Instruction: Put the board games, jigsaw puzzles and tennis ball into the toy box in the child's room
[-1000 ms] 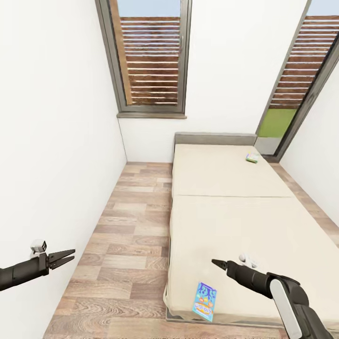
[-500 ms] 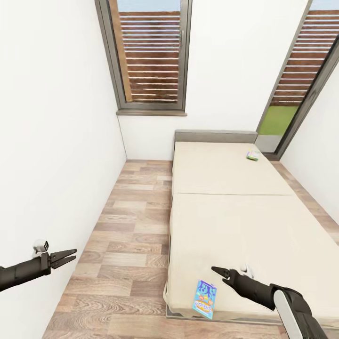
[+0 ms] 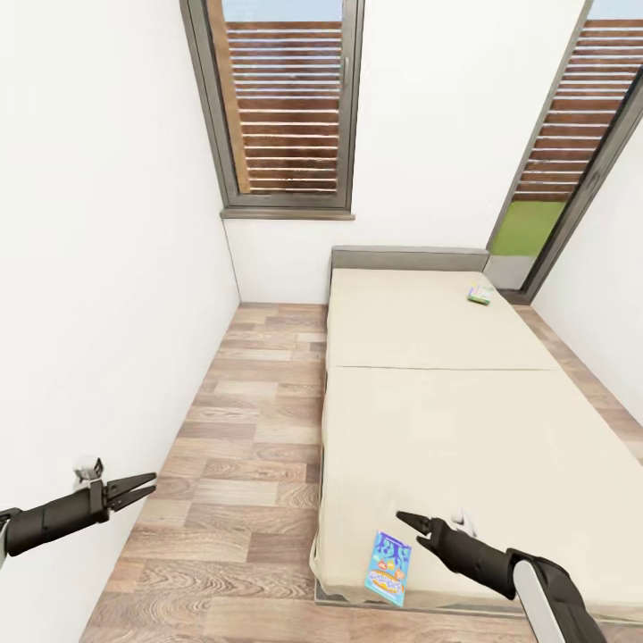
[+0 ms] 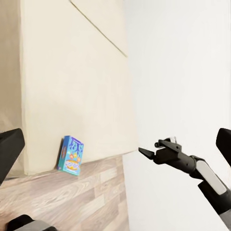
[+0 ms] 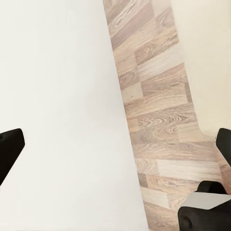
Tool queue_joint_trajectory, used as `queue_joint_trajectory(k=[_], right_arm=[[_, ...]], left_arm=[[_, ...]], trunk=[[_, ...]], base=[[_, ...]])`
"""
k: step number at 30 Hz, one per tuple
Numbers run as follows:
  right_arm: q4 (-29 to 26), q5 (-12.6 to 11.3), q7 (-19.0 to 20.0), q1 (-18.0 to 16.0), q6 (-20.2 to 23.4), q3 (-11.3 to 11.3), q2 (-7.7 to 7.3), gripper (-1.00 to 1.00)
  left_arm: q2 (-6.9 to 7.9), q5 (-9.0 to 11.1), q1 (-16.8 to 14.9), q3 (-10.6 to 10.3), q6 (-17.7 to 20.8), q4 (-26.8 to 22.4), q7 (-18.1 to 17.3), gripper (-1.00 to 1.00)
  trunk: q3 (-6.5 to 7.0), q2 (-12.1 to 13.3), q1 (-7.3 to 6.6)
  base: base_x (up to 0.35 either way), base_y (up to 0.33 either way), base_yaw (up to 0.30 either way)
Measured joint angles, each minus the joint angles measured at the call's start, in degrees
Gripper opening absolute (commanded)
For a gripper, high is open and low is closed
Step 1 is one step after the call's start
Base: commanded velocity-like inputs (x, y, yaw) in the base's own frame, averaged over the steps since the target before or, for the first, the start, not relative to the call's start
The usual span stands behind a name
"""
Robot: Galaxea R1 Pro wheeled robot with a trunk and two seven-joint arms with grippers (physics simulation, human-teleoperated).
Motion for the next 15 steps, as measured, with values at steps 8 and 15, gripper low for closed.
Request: queue_joint_trajectory(k=[8, 15], right_arm=[[-2.57, -0.06, -0.20, 0.18, 2.61, 0.09, 0.24, 1.00], [-3.90, -0.08, -0.27, 0.20, 3.78, 0.05, 0.12, 1.00]], left_arm=[[0.10, 0.18, 0.00, 0.00, -0.09, 0.03, -2.04, 1.00], [0.10, 0.20, 0.00, 0.00, -0.10, 0.04, -2.08, 1.00]], trunk=[[-1.08, -2.40, 1.32], [-1.44, -3.22, 1.76]], base=[[0.000, 0.000, 0.000], [0.000, 0.000, 0.000]])
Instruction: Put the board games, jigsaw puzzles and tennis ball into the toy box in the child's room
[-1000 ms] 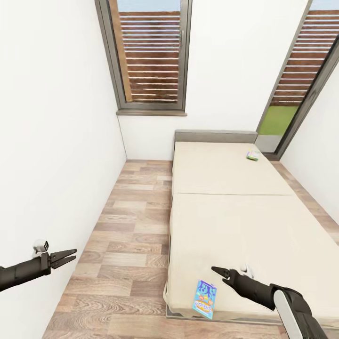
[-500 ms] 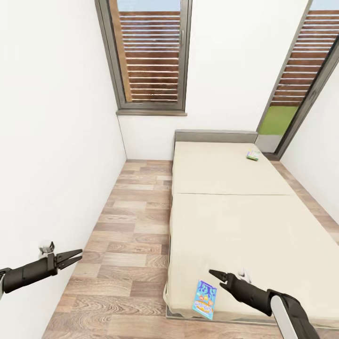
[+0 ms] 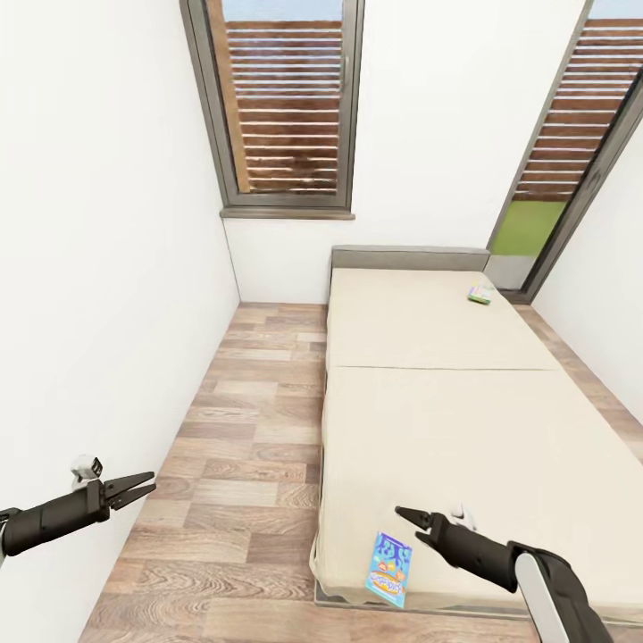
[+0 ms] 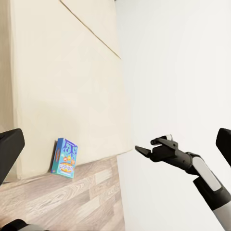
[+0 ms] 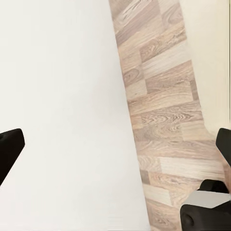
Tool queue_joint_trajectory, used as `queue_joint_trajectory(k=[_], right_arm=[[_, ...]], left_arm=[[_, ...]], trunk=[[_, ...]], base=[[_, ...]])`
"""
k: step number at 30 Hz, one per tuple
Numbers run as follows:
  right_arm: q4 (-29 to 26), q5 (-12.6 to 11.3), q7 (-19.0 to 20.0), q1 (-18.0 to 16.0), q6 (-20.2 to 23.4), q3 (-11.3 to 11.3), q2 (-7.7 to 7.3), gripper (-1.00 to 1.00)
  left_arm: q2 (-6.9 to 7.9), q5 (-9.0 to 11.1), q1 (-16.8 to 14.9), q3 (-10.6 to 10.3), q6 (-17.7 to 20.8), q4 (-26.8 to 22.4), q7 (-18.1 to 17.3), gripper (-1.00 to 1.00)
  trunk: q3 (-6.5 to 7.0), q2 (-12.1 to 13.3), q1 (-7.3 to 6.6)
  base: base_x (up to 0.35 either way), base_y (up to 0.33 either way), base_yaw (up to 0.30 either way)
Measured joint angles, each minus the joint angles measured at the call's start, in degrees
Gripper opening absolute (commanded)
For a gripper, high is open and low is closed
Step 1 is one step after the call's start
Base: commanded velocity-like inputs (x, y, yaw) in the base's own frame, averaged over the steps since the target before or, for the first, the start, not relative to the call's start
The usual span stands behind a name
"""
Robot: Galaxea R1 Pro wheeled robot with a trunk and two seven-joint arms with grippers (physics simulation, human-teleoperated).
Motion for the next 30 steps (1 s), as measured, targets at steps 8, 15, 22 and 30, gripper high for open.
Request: queue_joint_trajectory(k=[8, 15, 22, 30], right_arm=[[2.43, -0.06, 0.01, 0.00, 0.16, -0.90, -0.56, 1.00], [4.68, -0.04, -0.02, -0.65, 0.38, -3.14, -0.76, 1.00], [12.73, 0.45, -0.39, -1.05, 0.31, -4.11, -0.82, 1.00], [13.94, -0.05, -0.54, -1.13, 0.36, -4.28, -0.88, 1.00]], left_arm=[[0.00, 0.00, 0.00, 0.00, 0.00, 0.01, 0.01, 1.00], [0.00, 0.00, 0.00, 0.00, 0.02, 0.00, 0.01, 1.00], [0.00, 0.01, 0.00, 0.00, 0.03, -0.01, 0.01, 1.00], [0.00, 0.00, 0.00, -0.04, 0.07, 0.00, 0.01, 1.00]], trunk=[[-0.90, -1.99, 1.10], [-1.44, -3.22, 1.76], [-1.45, -3.22, 1.76], [-2.70, -6.02, 3.30]], base=[[0.000, 0.000, 0.000], [0.000, 0.000, 0.000], [0.000, 0.000, 0.000], [0.000, 0.000, 0.000]])
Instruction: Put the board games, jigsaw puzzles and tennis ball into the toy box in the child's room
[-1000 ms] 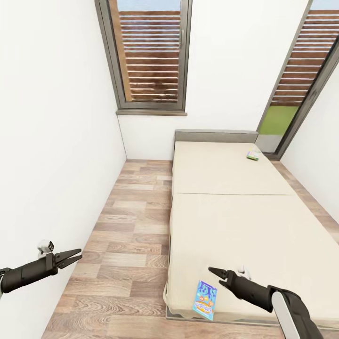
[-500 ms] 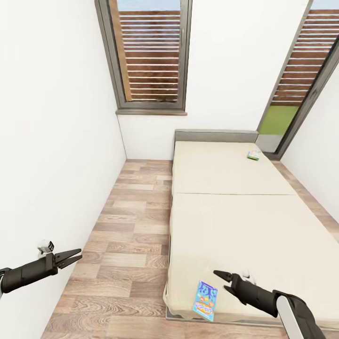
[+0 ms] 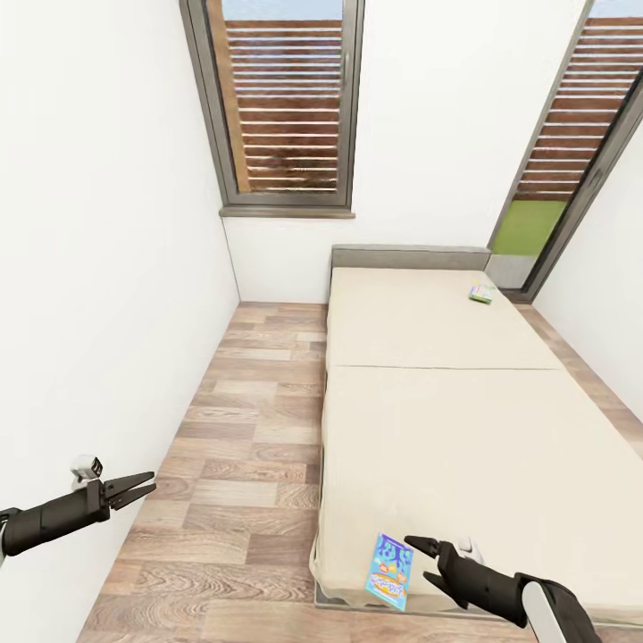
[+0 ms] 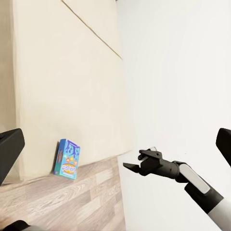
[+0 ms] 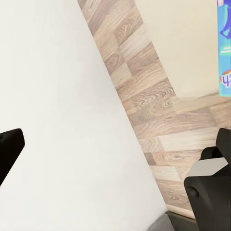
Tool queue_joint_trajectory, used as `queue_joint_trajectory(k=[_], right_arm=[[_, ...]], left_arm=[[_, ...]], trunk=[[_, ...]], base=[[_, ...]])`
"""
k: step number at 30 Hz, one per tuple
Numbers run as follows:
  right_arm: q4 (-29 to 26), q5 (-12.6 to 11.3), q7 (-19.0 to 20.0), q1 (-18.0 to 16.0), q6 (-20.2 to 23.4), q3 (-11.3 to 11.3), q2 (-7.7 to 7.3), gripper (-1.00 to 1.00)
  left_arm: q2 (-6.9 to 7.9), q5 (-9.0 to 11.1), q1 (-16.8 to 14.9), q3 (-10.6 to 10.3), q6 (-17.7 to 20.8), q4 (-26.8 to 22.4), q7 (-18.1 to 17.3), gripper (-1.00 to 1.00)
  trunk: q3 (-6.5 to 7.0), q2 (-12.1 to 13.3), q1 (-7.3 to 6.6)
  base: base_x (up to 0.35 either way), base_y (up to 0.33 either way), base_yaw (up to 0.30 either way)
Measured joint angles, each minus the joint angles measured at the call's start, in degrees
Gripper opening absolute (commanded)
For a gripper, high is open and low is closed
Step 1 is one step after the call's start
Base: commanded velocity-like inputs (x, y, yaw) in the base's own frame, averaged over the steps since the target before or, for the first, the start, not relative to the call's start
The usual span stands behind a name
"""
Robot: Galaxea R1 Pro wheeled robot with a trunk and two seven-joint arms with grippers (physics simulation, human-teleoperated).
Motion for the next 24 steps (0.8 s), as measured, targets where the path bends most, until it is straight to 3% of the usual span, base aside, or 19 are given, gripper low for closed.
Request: queue_joint_trajectory(k=[4, 24], right_arm=[[0.11, 0.00, -0.01, -0.01, -0.12, -0.01, 0.01, 1.00], [0.44, 0.01, -0.01, -0.01, -0.40, -0.03, 0.05, 1.00]], left_arm=[[0.00, 0.00, 0.00, 0.01, -0.02, 0.00, 0.00, 1.00], [0.00, -0.01, -0.01, -0.02, -0.07, 0.00, -0.02, 1.00]], trunk=[[-0.72, -1.61, 0.88], [-0.73, -1.63, 0.90]], base=[[0.000, 0.000, 0.000], [-0.018, 0.000, 0.000]])
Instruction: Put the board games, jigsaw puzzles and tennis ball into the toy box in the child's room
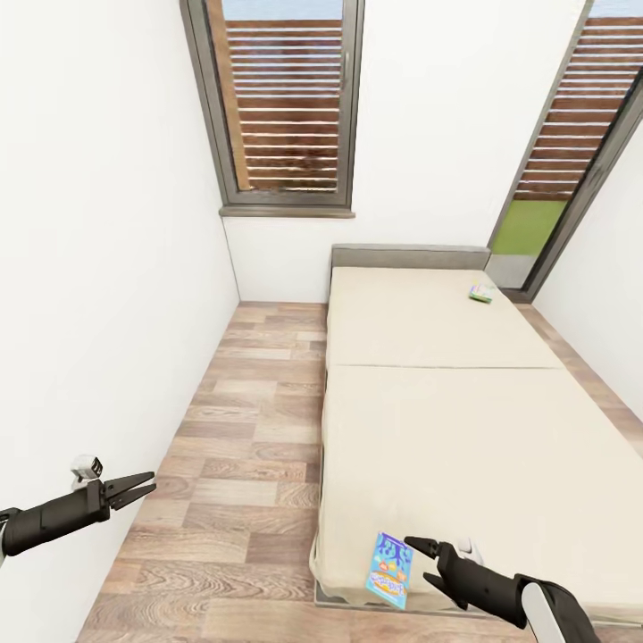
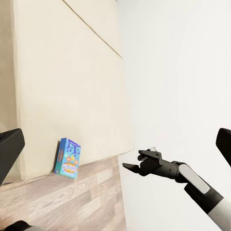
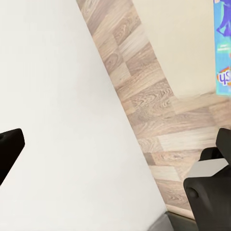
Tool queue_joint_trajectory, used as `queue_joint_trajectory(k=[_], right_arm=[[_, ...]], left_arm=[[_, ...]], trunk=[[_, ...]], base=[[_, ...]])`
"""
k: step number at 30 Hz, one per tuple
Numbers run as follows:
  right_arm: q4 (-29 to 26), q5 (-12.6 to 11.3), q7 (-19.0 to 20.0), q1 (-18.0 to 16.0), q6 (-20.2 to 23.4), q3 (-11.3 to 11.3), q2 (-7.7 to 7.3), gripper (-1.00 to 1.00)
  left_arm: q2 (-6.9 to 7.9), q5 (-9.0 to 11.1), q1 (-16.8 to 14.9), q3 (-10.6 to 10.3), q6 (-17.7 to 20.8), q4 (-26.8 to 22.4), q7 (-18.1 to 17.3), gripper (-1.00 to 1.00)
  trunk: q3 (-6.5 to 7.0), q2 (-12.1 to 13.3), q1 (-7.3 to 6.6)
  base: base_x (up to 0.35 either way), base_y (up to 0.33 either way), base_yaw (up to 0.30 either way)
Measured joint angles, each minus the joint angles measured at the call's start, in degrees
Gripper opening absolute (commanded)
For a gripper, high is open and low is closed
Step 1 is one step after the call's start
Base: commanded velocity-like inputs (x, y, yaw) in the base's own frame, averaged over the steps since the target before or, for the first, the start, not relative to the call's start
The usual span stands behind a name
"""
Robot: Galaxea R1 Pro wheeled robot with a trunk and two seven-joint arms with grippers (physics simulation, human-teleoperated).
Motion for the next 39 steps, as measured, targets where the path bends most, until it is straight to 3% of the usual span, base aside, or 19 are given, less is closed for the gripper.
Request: queue_joint_trajectory(k=[21, 28, 31, 34, 39], right_arm=[[2.30, 0.15, -0.06, -0.01, -0.46, -0.03, 0.00, 1.00], [11.27, 0.78, -0.71, -3.06, -7.03, -0.01, -0.12, 1.00], [19.72, 1.10, -1.74, -6.15, -10.99, 0.05, -0.98, 1.00], [24.79, 1.23, -2.11, -7.67, -13.80, 0.06, -2.03, 1.00], [27.68, 1.27, -2.24, -8.50, -15.58, 0.14, -2.73, 1.00]], left_arm=[[-0.09, -0.01, 0.01, 0.00, 0.01, 0.00, 0.07, 1.00], [-0.16, -0.02, 0.00, -0.03, 0.02, 0.00, 0.18, 1.00], [-0.15, -0.05, 0.00, -0.03, 0.01, 0.00, 0.19, 1.00], [-0.13, -0.06, 0.01, -0.03, 0.03, -0.01, 0.19, 1.00], [-0.13, -0.07, 0.01, -0.05, 0.07, 0.00, 0.19, 1.00]], trunk=[[0.00, 0.01, -0.02], [0.00, 0.01, -0.01], [0.00, 0.01, -0.01], [0.00, 0.01, -0.01], [-0.71, -1.58, 0.86]], base=[[-0.045, 0.000, 0.000], [0.000, 0.000, 0.000], [0.000, 0.000, 0.000], [0.000, 0.000, 0.000], [0.000, 0.000, 0.000]])
